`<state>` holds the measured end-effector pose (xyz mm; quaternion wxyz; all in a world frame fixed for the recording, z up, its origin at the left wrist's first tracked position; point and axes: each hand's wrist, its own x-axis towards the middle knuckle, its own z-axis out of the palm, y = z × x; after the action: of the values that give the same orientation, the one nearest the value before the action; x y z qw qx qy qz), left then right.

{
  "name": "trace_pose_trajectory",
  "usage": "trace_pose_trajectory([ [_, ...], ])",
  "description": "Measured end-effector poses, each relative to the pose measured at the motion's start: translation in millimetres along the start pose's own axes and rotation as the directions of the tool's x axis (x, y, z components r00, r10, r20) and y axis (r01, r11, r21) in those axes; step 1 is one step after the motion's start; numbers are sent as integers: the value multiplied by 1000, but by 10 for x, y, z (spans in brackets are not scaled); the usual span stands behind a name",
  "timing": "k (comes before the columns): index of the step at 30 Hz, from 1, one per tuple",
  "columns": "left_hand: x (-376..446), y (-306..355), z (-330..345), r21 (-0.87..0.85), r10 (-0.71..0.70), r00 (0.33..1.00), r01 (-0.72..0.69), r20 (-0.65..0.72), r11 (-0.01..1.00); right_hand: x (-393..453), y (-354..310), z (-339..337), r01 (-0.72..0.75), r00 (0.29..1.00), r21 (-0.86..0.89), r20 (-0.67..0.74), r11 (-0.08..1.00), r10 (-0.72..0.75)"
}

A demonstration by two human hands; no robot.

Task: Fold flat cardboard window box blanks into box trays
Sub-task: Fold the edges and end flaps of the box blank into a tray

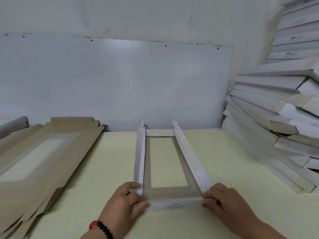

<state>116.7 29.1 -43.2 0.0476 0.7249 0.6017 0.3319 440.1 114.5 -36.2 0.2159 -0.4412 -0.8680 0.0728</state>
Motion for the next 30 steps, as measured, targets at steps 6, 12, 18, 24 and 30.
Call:
trace_pose_trajectory([
  [6,38,12,-89,180,237,963,-257,127,949,-1,-33,0,159,964,-318,-155,935,-216],
  [12,125,92,-93,337,35,949,-146,314,930,69,-115,108,213,922,-573,-151,792,-357],
  [18,197,549,105,657,-186,943,-44,275,753,228,-446,347,279,923,-533,-82,799,-377],
  [24,116,677,318,515,73,962,-204,264,832,370,-733,621,303,917,-509,-73,806,-392],
  [30,159,562,238,628,20,973,-163,229,761,357,-631,568,277,932,-531,-54,801,-358],
])
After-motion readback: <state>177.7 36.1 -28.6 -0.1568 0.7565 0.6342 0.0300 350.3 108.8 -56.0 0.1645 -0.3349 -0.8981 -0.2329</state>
